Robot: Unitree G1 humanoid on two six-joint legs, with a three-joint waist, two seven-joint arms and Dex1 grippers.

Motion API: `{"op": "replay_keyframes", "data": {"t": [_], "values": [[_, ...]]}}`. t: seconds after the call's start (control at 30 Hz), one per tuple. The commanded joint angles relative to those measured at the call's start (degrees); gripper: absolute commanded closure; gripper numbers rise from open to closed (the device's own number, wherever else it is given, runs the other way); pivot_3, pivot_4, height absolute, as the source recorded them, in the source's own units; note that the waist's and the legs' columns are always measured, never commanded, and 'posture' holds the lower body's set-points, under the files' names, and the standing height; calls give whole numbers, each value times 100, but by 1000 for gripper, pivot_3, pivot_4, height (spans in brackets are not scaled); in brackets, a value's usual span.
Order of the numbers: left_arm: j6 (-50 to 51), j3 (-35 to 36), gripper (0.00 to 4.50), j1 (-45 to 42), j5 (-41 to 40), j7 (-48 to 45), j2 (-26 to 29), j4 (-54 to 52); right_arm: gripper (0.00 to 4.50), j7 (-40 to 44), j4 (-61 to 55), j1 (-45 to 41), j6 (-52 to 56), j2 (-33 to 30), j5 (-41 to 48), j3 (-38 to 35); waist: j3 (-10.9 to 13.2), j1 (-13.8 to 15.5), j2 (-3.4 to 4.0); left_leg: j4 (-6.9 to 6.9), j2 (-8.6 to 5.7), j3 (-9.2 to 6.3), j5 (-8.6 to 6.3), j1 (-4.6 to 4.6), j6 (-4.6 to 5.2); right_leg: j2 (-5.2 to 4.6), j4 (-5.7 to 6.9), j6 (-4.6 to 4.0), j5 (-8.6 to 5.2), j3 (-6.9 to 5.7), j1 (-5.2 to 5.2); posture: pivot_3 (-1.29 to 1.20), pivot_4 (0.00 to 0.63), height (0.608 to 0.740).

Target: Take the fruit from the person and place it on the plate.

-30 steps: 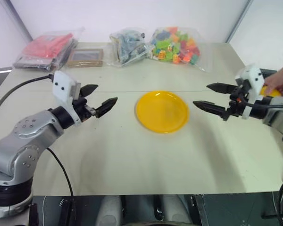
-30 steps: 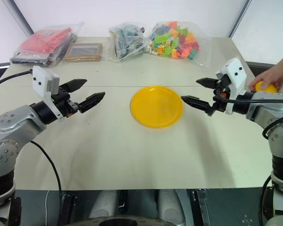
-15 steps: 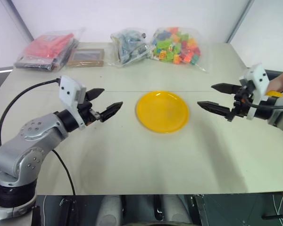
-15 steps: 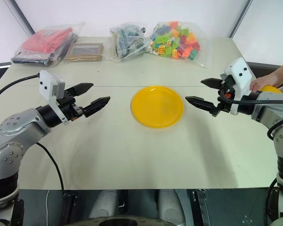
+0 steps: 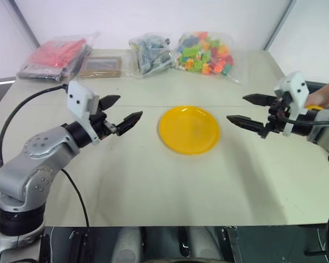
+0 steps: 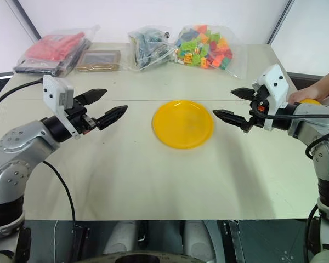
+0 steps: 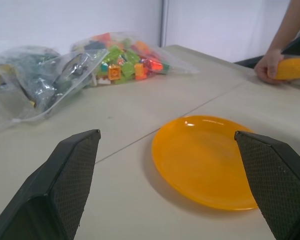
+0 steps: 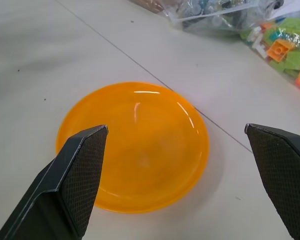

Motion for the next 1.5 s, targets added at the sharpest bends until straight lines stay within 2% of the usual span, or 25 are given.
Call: {"op": "replay_keyframes", "data": {"t": [0.03, 0.73, 0.87, 0.97, 1.07, 1.2, 1.5], "values": [[-113, -11, 0, -107, 62, -100, 7, -36, 14, -61, -283, 88, 43, -76, 107, -278, 0, -10, 0, 0, 0, -1, 0, 0, 0, 0, 0, 0, 0, 0, 0, 0, 150, 731], [-102, -2, 0, -164, 199, -251, -66, 48, 14, -211, -419, 135, 190, -57, 208, -360, 0, -16, 0, 1, 1, -2, 0, 1, 0, 1, 1, 0, 0, 0, 1, 0, 150, 731], [-202, 230, 0, -306, 108, 159, -467, 182, 14, -277, -413, -28, 210, 33, 258, -291, 0, -14, 0, 1, 1, -2, 0, 1, 0, 1, 1, 0, 0, 0, 1, 0, 150, 731], [-62, 478, 0, -645, -432, 574, -1025, 436, 14, -300, -421, -220, 168, 93, 279, -173, -1, 2, -1, 5, 1, -5, 0, 0, 0, 1, 2, 1, 1, -1, 3, 0, 150, 731], [29, 563, 0, -860, -716, 740, -1292, 643, 14, -488, -494, -586, 347, 276, 539, -209, -1, -15, -1, 9, 0, -6, 0, 1, 0, 1, 4, 2, 1, -1, 5, 0, 150, 731], [39, 472, 0, -1103, -844, 625, -1402, 954, 14, -619, -590, -893, 500, 373, 711, -177, -1, -21, -1, 8, 1, -9, 0, 2, 0, 5, 7, 1, 1, -1, 5, 0, 150, 731], [-329, 116, 0, -2136, -644, 20, -1672, 1995, 14, -691, -676, -821, 508, 380, 749, -120, -1, 101, -1, 12, -3, -4, 0, 0, 0, 1, 4, 2, 1, -2, 7, 0, 150, 731]]}}
